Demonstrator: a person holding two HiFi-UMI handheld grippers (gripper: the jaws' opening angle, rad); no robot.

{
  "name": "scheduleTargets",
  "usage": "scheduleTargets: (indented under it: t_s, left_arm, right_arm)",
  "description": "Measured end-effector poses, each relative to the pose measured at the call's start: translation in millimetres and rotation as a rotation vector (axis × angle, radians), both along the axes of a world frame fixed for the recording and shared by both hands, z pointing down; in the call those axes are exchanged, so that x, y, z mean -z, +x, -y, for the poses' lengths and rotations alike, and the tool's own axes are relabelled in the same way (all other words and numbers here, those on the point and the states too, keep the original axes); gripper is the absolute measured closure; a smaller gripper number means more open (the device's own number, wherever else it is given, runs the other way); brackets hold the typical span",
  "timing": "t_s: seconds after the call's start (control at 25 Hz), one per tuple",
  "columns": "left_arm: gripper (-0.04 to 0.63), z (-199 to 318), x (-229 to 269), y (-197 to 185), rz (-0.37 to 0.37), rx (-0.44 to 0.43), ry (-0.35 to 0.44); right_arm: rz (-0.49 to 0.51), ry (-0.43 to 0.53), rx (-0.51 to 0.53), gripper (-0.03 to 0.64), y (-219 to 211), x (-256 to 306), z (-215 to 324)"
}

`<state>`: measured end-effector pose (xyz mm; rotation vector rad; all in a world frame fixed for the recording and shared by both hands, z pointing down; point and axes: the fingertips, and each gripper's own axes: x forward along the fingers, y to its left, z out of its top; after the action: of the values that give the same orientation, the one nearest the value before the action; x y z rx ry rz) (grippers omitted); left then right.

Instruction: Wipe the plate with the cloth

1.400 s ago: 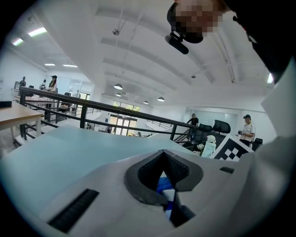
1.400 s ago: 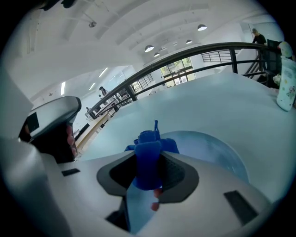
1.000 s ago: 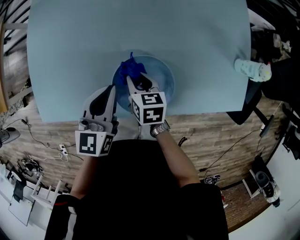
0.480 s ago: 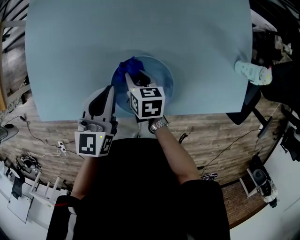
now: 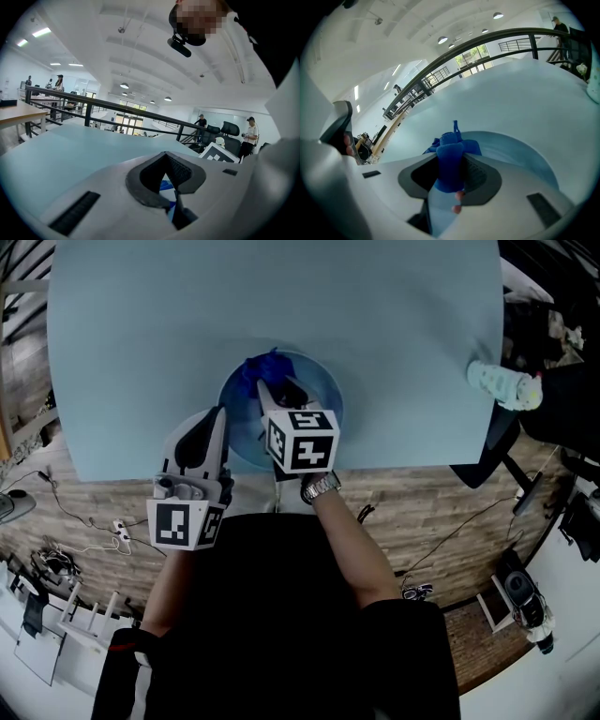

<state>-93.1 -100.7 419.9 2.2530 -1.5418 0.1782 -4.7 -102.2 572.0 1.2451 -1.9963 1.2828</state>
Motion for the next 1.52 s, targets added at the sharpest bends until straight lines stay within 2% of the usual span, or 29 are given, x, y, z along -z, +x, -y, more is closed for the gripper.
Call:
scheduleTargets:
  t_s: [0.92,1.24,1.52]
  left_arm:
    - [0.594,-7,3,25,-0.009,-0.078,0.008]
    - [0.594,-13,3,27,-0.012,-0.092,0.014]
    - [0.594,-17,5,19,-0.013,-0.084,0.019]
  right_arm:
    - [-0.035,-0.006,-0.175,0.499,61,0,-11]
    - [-0.049,-0.004,-0.204,0.499,73,2,-22]
    - [-0.034,0.024,-0.181,0.499,61,17,-24]
